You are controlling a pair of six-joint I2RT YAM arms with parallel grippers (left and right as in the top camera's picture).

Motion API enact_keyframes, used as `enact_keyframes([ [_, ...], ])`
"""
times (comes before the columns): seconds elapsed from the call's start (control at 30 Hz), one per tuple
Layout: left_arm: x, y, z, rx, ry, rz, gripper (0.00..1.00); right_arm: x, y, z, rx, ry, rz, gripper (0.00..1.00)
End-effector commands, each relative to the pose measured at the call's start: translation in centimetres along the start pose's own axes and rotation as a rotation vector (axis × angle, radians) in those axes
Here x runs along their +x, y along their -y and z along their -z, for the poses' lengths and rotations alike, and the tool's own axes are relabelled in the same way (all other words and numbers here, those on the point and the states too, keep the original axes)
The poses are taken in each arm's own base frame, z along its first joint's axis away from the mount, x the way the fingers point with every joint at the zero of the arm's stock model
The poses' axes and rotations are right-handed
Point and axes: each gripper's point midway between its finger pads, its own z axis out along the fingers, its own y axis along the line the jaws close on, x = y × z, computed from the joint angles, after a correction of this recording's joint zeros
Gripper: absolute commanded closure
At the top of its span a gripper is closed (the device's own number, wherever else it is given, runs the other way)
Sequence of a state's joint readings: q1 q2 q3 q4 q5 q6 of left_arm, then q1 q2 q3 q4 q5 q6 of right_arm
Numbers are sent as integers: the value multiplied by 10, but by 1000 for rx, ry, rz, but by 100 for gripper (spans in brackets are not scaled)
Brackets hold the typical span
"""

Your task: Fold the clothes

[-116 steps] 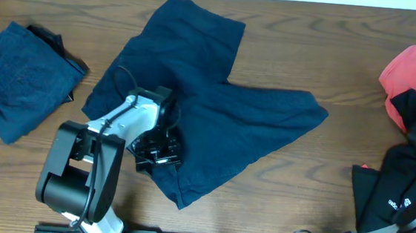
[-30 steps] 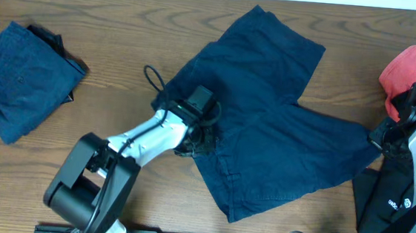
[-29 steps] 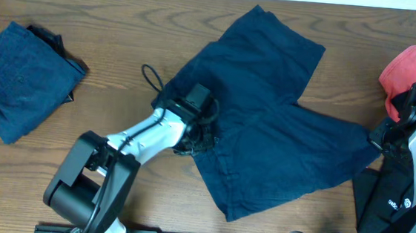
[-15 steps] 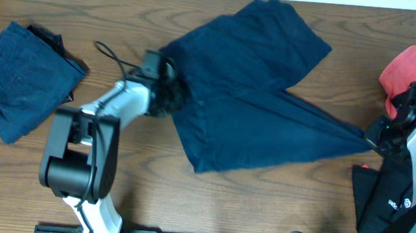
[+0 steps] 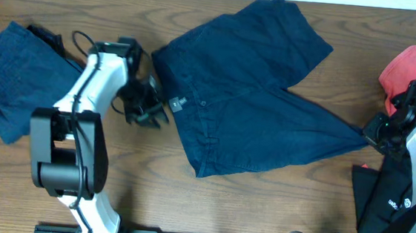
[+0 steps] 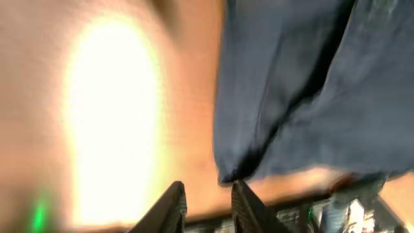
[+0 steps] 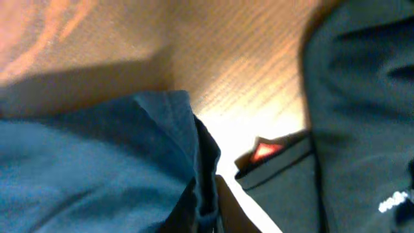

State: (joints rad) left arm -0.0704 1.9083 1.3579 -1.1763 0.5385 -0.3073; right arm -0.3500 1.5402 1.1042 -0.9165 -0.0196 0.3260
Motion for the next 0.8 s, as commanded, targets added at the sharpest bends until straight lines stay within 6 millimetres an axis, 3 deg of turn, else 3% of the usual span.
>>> enact_keyframes([
  [0.0,31,16,-13,7,-66,-97,72,-1,-19,0,-109,-1,93,82],
  [0.07,39,20,-19,-5,-74,-126,72,-4,-34,3,-194,11,161,75],
  [0.17,49,27,-24,-16,-71,-144,72,-10,-38,7,-210,35,184,66],
  [0.27,64,34,-25,-26,-71,-142,72,-23,-28,16,-134,77,195,55],
  [0.4,88,38,-34,-46,-69,-63,70,-38,-4,41,23,109,186,51],
  [0.57,110,41,-60,-15,-9,115,69,-37,29,70,215,101,79,53],
  [0.7,115,41,-83,21,57,196,67,-23,26,71,185,40,81,51],
  [0.77,116,35,-93,-5,85,181,67,-15,22,69,157,6,64,45],
])
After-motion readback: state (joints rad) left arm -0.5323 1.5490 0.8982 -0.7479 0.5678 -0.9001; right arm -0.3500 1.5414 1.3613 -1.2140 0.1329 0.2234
